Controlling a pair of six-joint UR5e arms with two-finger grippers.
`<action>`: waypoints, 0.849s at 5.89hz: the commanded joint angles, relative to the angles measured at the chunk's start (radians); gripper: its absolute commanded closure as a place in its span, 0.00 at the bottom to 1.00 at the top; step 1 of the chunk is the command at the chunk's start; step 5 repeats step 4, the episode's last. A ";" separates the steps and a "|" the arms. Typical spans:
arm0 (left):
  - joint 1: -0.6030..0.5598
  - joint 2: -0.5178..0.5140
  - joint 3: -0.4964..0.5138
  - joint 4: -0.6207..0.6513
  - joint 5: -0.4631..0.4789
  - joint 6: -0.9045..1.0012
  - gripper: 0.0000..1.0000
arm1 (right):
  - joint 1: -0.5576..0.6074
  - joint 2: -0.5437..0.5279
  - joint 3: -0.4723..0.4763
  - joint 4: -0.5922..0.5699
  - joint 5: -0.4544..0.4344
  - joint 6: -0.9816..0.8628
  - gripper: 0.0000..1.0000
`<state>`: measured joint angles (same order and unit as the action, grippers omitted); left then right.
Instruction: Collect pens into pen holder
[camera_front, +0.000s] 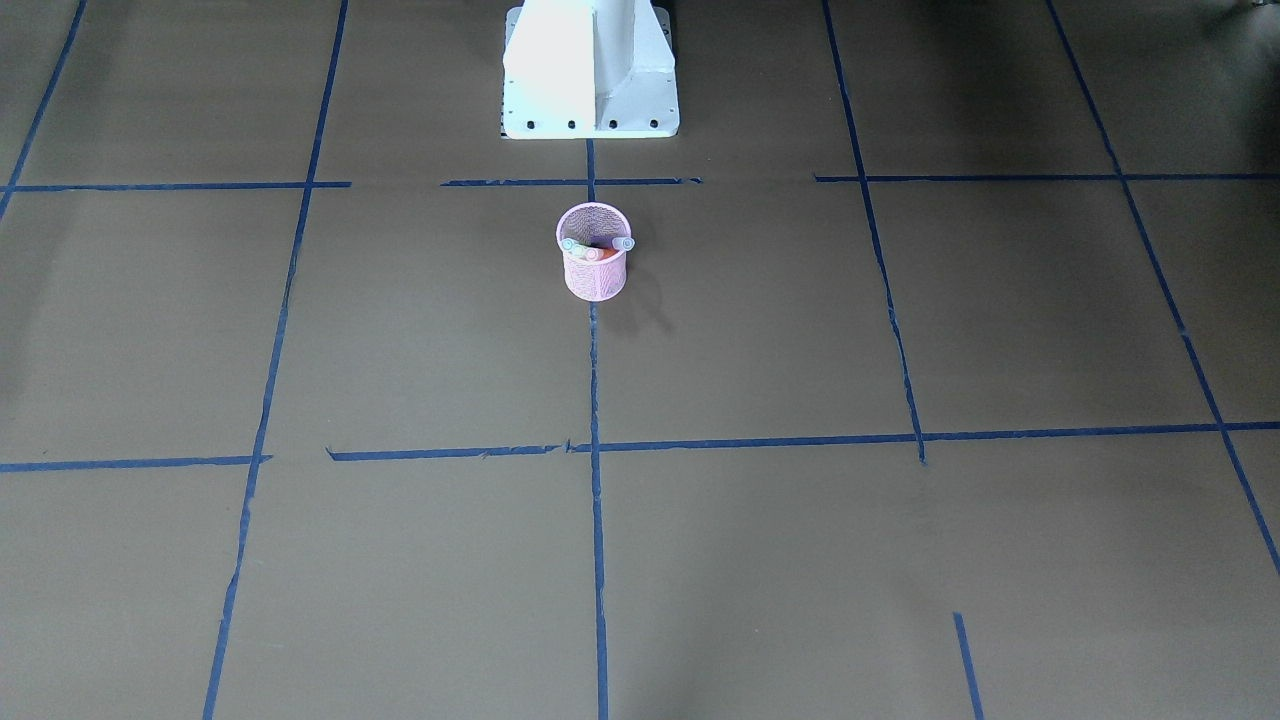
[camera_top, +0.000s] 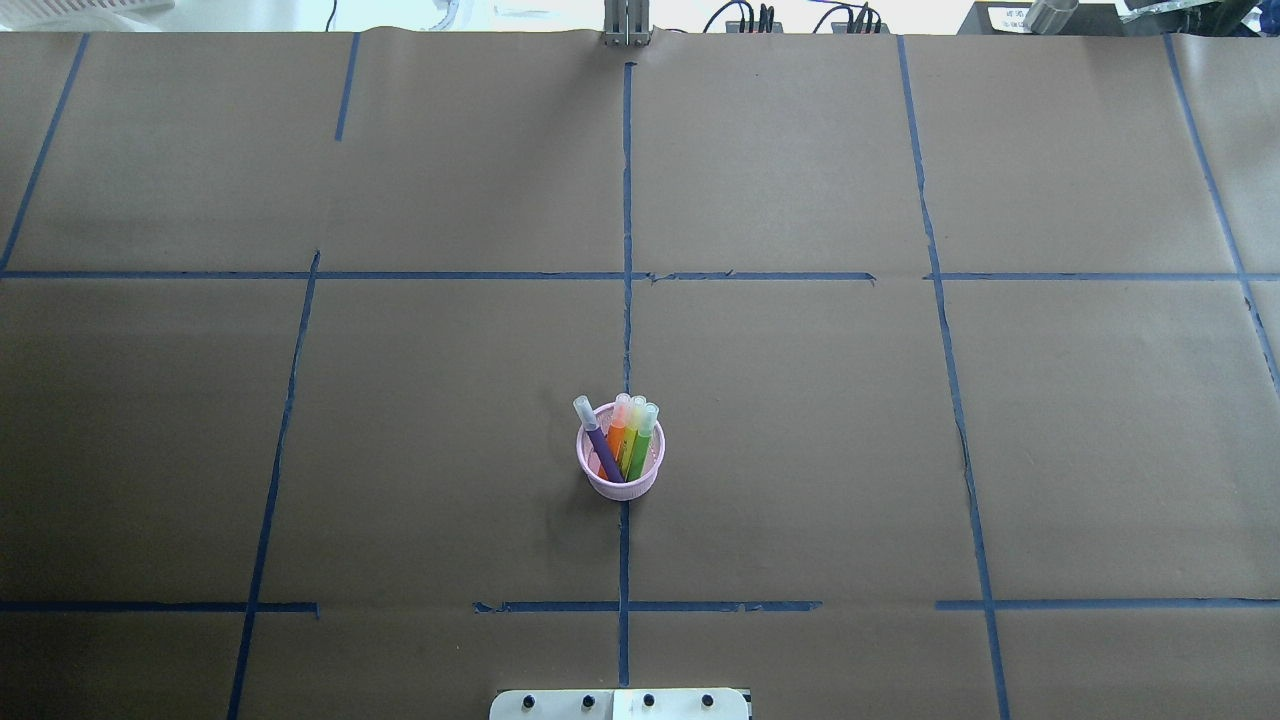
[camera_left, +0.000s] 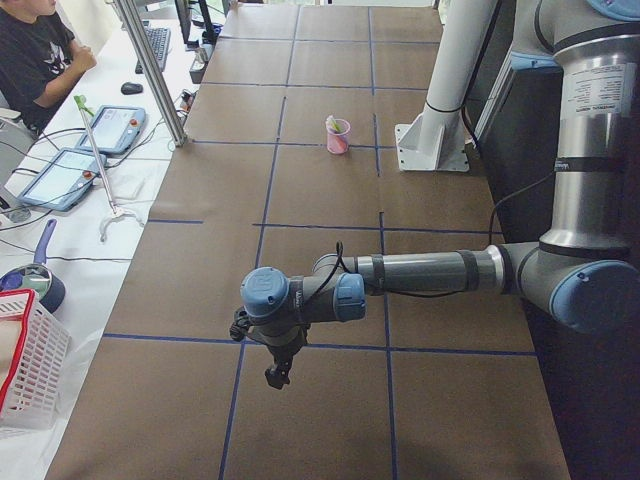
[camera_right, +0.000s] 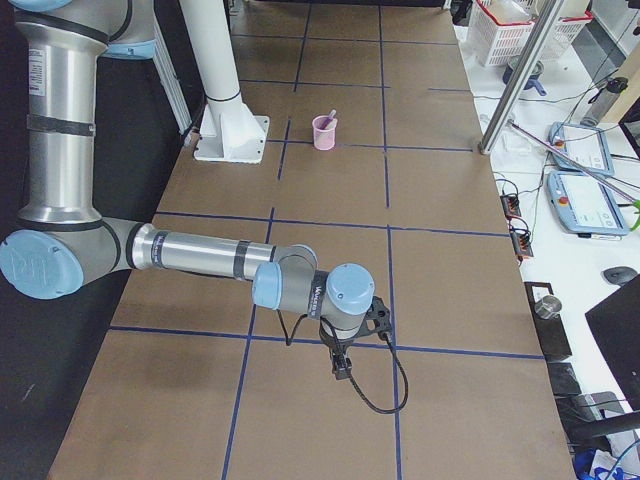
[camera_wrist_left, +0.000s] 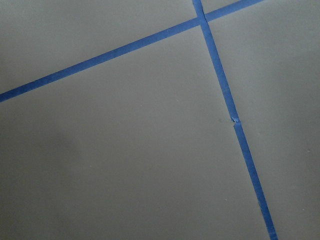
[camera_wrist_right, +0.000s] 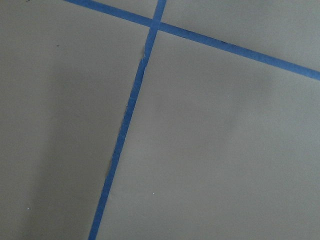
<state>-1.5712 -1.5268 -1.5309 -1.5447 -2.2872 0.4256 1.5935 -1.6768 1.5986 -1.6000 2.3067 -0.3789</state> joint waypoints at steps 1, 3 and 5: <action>-0.001 -0.001 0.000 0.000 0.000 0.001 0.00 | -0.001 0.000 0.003 0.002 -0.003 -0.001 0.00; -0.001 -0.001 0.000 0.000 0.000 0.001 0.00 | -0.001 -0.001 0.001 0.002 -0.004 -0.009 0.00; -0.001 -0.001 0.000 0.000 0.000 0.001 0.00 | 0.000 -0.003 0.001 0.002 -0.003 -0.006 0.00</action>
